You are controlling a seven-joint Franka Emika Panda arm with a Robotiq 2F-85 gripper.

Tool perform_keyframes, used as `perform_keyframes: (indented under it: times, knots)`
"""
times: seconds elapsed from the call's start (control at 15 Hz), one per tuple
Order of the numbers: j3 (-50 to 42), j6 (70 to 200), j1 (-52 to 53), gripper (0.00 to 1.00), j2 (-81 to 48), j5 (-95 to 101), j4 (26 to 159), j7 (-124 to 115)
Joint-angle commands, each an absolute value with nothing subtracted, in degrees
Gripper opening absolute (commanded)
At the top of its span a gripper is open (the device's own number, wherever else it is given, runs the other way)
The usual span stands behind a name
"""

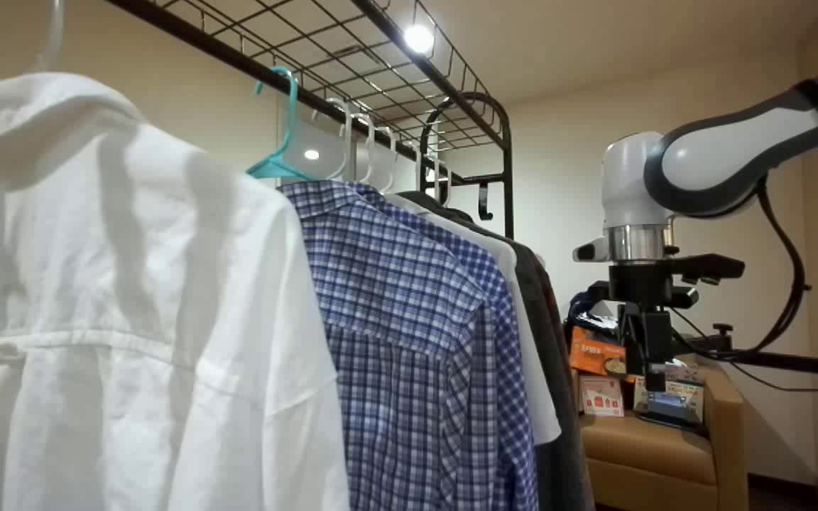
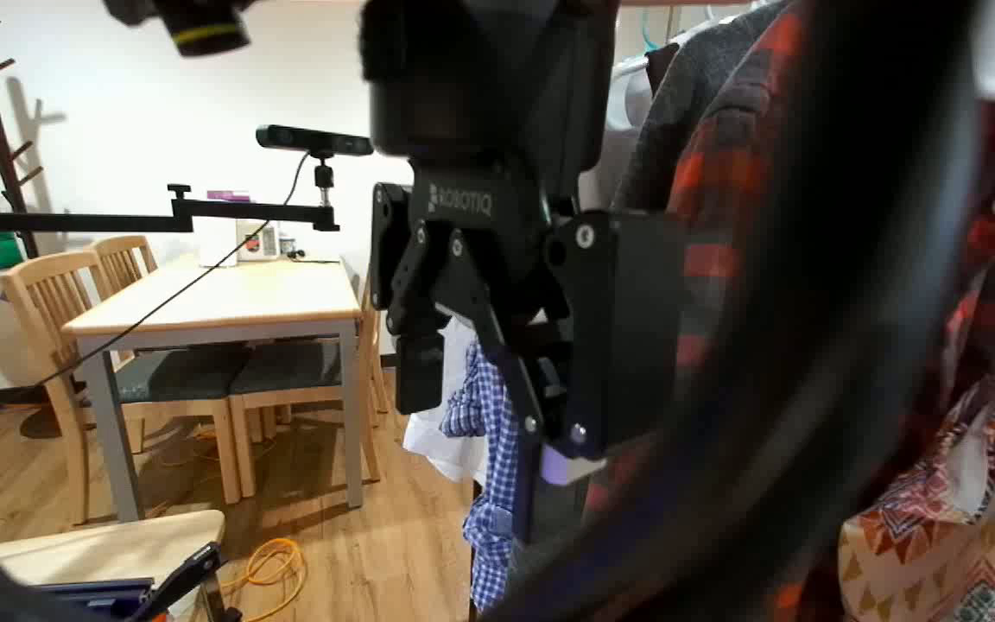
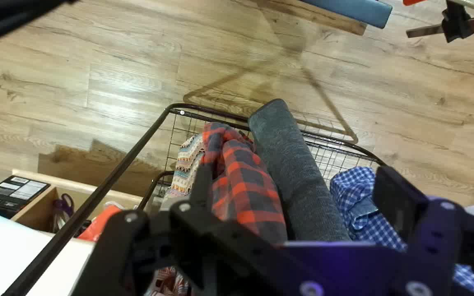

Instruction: Unhang the brown dress and move it to the back

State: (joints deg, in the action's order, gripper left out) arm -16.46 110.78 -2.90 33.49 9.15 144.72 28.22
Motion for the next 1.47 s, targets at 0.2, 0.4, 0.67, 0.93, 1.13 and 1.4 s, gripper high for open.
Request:
perform_keyframes:
  times: [0.2, 0.4, 0.67, 0.93, 1.13, 1.4]
  knots:
    - [-15.80, 110.73, -3.62, 1.00, 33.36, 8.74, 144.64, 28.55]
    - [-15.90, 110.88, -3.22, 1.00, 32.92, 8.08, 144.46, 28.70]
    - [-15.19, 113.08, 0.03, 1.00, 31.90, 5.05, 142.18, 30.81]
    - [-13.20, 112.31, 4.24, 1.00, 32.46, 5.19, 139.63, 35.93]
    - [-12.62, 111.75, 5.92, 1.00, 33.31, 5.27, 138.70, 40.38]
    - [-11.49, 112.55, 4.36, 1.00, 33.22, 5.50, 139.62, 36.71]
